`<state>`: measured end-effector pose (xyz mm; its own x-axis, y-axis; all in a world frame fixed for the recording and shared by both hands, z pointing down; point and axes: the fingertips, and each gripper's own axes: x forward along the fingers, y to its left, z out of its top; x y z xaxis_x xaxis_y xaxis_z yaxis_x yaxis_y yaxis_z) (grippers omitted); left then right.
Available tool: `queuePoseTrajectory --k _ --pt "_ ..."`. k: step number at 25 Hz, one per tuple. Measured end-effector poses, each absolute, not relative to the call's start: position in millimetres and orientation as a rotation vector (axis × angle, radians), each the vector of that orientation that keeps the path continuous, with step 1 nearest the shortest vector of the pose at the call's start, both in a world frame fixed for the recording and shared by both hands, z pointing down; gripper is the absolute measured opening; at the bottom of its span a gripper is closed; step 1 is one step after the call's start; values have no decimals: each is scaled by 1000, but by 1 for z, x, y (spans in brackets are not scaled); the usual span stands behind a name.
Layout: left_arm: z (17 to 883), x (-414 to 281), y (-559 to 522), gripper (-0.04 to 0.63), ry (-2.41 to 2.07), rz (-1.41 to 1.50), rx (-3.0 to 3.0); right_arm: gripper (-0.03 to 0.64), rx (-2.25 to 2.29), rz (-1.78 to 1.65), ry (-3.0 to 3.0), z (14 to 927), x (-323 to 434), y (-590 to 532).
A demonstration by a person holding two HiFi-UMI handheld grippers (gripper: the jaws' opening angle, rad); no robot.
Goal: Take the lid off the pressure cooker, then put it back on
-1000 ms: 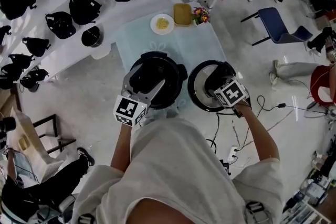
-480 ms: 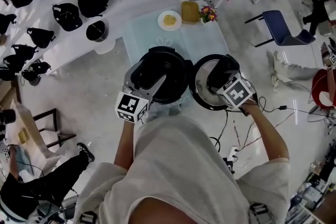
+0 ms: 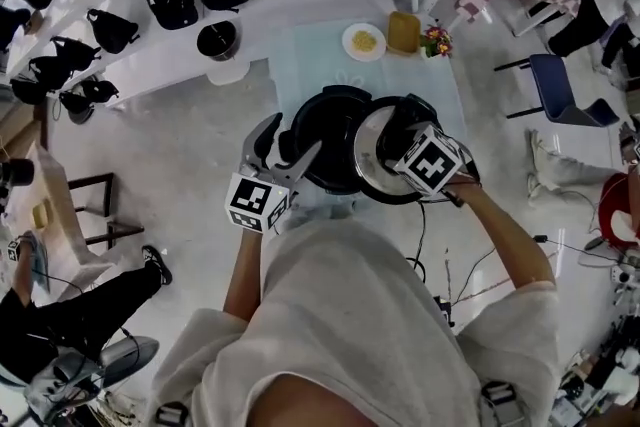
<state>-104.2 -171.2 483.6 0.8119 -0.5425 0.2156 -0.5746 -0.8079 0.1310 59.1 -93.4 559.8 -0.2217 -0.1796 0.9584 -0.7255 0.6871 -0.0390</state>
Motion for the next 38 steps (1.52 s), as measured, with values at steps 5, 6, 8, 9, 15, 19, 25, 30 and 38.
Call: queuePoseTrajectory --k 5,6,8,9,15,19,25,30,38 --pt "485 -139 -175 337 -992 243 2760 273 629 542 -1771 562 25 -116" --pt "485 -145 -176 337 -1015 242 2750 273 616 534 -1777 563 18 -121" --pt "486 -158 -176 337 -1058 240 2731 273 591 520 -1797 566 3 -128" --pt "486 -165 -176 337 -1076 238 2722 273 583 521 -1805 567 -4 -131" --pt "486 -197 -179 337 -1152 229 2681 273 576 544 -1797 577 -34 -143" --pt "489 -211 -181 338 -1173 224 2664 273 573 533 -1800 584 -50 -151" --pt "492 -218 -186 338 -1175 229 2658 273 554 517 -1778 602 -55 -152" --pt "492 -218 -192 337 -1162 231 2664 273 543 547 -1778 611 -55 -157" --pt "499 -207 -192 337 -1132 235 2665 273 481 519 -1797 612 -55 -155"
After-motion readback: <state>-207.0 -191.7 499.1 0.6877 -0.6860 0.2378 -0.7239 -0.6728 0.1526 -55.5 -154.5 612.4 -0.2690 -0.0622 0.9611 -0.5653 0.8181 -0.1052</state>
